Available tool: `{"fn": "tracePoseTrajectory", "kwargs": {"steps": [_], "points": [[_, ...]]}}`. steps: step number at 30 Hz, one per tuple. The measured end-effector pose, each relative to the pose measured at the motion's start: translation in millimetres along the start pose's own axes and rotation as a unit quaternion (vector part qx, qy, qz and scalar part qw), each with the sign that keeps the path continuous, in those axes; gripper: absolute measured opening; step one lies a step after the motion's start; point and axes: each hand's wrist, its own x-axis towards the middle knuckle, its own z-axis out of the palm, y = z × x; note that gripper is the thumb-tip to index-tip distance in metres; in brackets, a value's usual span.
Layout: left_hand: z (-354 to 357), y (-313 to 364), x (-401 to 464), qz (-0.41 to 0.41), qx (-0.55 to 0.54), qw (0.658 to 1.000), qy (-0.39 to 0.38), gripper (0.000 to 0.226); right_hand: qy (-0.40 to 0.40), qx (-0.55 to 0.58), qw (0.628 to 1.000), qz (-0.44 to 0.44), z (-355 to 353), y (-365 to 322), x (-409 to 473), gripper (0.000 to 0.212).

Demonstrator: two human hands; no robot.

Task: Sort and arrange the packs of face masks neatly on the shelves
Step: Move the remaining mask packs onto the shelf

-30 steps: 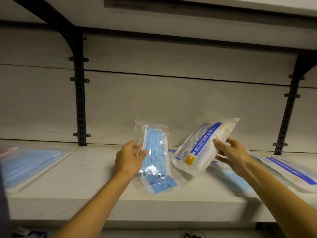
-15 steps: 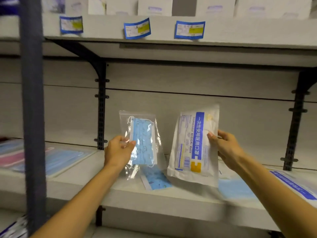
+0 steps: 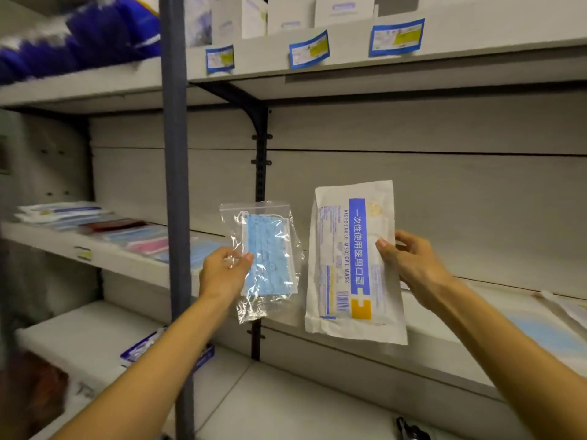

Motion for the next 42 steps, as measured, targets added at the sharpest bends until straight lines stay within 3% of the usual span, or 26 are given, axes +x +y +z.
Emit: {"fn": "tracePoseTrajectory", "kwargs": {"steps": [10, 31, 42], "points": [[-83, -18, 23, 0.01, 0.02, 0.999, 0.028, 0.014, -0.042, -0.01, 0.998, -0.044, 78, -26, 3, 0.021], [-357, -89, 146, -0.028, 0.031, 0.994, 0.098, 0.013, -0.13, 0.005, 0.988, -0.078, 390, -72, -4, 0.026], [-425, -132, 217, -0.018, 0.082, 0.99, 0.117, 0.015, -0.091, -0.022, 0.994, -0.052, 487, -74, 39, 0.025]]}}
